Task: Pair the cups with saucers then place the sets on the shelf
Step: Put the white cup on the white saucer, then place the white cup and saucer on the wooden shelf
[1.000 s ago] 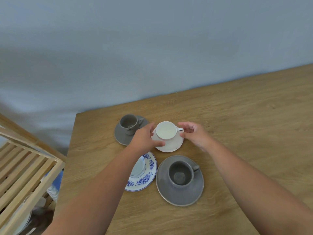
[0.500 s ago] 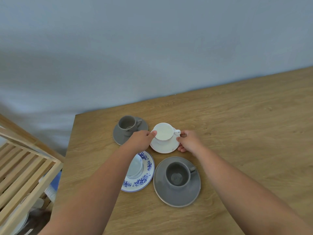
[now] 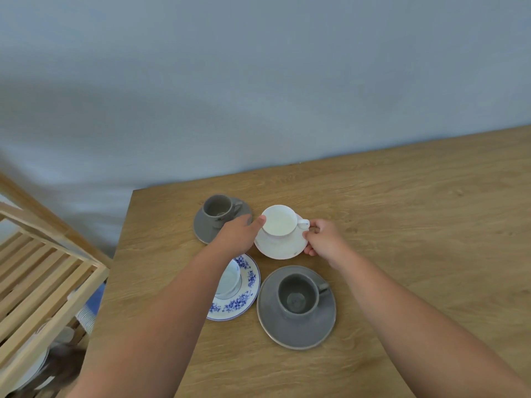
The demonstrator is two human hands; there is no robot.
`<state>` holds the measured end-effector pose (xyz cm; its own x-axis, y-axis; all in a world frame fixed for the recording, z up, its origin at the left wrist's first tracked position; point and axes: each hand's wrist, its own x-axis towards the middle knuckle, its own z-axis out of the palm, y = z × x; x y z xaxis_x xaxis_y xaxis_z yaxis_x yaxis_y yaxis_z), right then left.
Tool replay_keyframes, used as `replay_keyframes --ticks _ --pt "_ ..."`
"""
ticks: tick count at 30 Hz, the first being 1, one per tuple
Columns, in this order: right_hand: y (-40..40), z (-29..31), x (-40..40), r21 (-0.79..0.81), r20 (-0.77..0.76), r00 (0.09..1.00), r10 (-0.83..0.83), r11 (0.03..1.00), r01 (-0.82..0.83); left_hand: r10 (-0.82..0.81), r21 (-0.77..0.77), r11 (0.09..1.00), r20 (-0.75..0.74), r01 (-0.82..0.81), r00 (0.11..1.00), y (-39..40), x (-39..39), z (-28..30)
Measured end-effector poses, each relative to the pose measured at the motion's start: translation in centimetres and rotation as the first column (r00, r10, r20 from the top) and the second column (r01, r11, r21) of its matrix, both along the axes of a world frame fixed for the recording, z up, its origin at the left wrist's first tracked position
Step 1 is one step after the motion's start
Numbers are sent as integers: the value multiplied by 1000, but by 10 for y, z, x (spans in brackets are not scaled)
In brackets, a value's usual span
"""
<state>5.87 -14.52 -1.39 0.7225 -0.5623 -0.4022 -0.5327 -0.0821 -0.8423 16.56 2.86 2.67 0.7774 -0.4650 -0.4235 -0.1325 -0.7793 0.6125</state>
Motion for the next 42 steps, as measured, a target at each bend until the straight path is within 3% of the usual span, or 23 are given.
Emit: replay_keyframes --ticks 3,7,10,15,26,34,42 --pt "3 18 -2 14 56 998 12 1000 -12 158 -164 973 -47 -164 986 8 -3 8" --pt "13 43 -2 26 121 991 48 998 -51 355 -327 839 -276 -434 893 23 -13 23" --pt "27 61 2 17 154 983 102 994 -106 405 -394 732 -405 -556 820 42 -21 31" --pt "64 81 14 29 183 961 209 976 -218 423 -496 604 -464 -624 778 88 -36 43" --pt "202 93 55 1 232 841 488 865 -502 636 -507 418 -430 -754 641 233 -49 60" --pt "340 69 98 20 188 718 670 728 -685 780 -449 260 -424 -855 460 365 -46 47" --pt "475 25 127 87 114 627 771 621 -779 807 -354 74 -528 -932 264 490 -54 2"
